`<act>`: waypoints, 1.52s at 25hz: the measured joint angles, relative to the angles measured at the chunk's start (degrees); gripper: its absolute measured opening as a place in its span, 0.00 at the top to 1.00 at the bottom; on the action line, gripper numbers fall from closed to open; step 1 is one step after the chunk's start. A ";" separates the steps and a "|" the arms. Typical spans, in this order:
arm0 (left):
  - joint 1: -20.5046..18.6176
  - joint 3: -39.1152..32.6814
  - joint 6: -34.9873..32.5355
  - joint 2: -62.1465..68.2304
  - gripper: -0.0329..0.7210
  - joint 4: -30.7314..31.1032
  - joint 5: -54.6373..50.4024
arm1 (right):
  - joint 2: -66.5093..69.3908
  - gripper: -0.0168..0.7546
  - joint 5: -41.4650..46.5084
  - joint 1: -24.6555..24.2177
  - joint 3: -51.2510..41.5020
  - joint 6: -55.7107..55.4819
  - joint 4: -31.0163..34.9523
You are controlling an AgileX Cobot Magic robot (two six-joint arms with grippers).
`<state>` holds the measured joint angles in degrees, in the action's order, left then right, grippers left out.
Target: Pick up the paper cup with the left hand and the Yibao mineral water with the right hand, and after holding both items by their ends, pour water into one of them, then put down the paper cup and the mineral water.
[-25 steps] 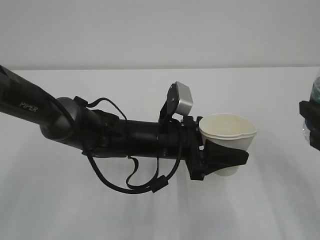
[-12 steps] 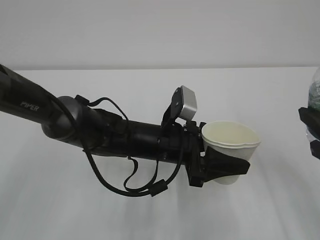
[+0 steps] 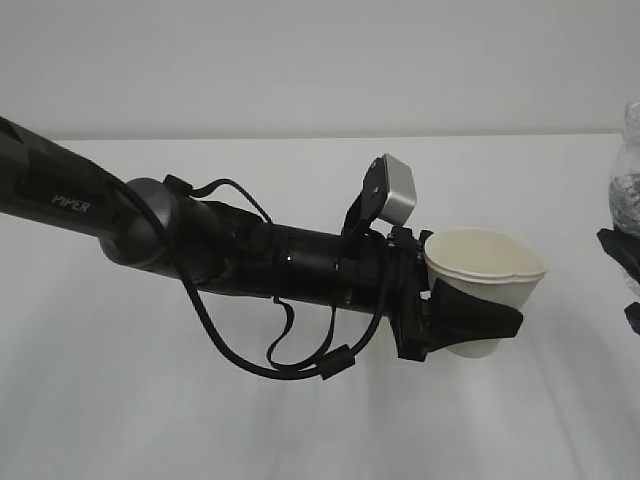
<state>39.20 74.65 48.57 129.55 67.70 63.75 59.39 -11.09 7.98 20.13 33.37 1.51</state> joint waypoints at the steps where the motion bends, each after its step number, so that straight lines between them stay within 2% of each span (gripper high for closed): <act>1: 0.00 0.00 0.15 0.00 0.37 0.50 0.00 | 0.00 0.40 0.03 0.00 0.00 0.98 0.12; 6: 0.00 0.00 0.94 0.00 0.37 3.20 0.00 | 0.00 0.40 0.23 0.00 0.00 7.78 4.28; 11: 0.26 0.00 -1.40 0.00 0.37 4.35 0.00 | 2.85 0.40 0.23 0.00 0.00 11.07 7.68; 16: 0.36 0.35 -2.62 0.00 0.37 3.39 0.00 | 3.76 0.40 -1.79 0.00 0.12 11.54 8.05; 23: 0.36 4.38 -3.03 0.00 0.37 2.75 0.00 | 3.76 0.40 -1.89 0.00 0.12 15.91 8.05; 38: 1.99 5.03 -3.11 0.00 0.37 2.37 -3.20 | 3.76 0.40 -1.38 0.00 0.12 23.51 8.05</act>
<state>41.19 79.69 45.46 129.55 70.07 60.55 63.15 -12.47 7.98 20.25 56.88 9.55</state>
